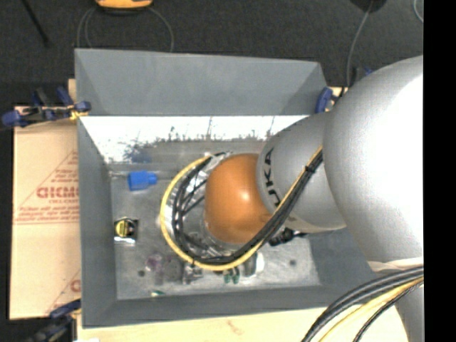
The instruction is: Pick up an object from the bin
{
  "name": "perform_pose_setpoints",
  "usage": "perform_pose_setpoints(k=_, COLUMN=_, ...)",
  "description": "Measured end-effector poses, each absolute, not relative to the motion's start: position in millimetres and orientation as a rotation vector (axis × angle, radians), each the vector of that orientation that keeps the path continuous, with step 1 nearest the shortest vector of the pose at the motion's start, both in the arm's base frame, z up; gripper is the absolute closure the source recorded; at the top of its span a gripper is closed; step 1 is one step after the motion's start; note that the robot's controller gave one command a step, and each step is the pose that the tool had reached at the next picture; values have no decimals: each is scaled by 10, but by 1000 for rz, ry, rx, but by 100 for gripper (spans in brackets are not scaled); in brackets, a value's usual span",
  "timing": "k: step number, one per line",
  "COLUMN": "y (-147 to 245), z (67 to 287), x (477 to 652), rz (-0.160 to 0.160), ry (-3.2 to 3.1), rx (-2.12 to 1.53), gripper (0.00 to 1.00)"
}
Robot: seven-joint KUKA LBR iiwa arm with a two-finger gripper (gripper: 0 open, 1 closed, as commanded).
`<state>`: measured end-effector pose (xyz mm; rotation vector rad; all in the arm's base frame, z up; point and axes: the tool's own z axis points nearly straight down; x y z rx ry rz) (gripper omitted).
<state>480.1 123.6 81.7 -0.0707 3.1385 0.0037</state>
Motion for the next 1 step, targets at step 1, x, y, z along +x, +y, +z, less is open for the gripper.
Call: perform_pose_setpoints(k=1, y=1324, z=2334, x=5028, rz=6, ry=3130, rx=-27, gripper=100)
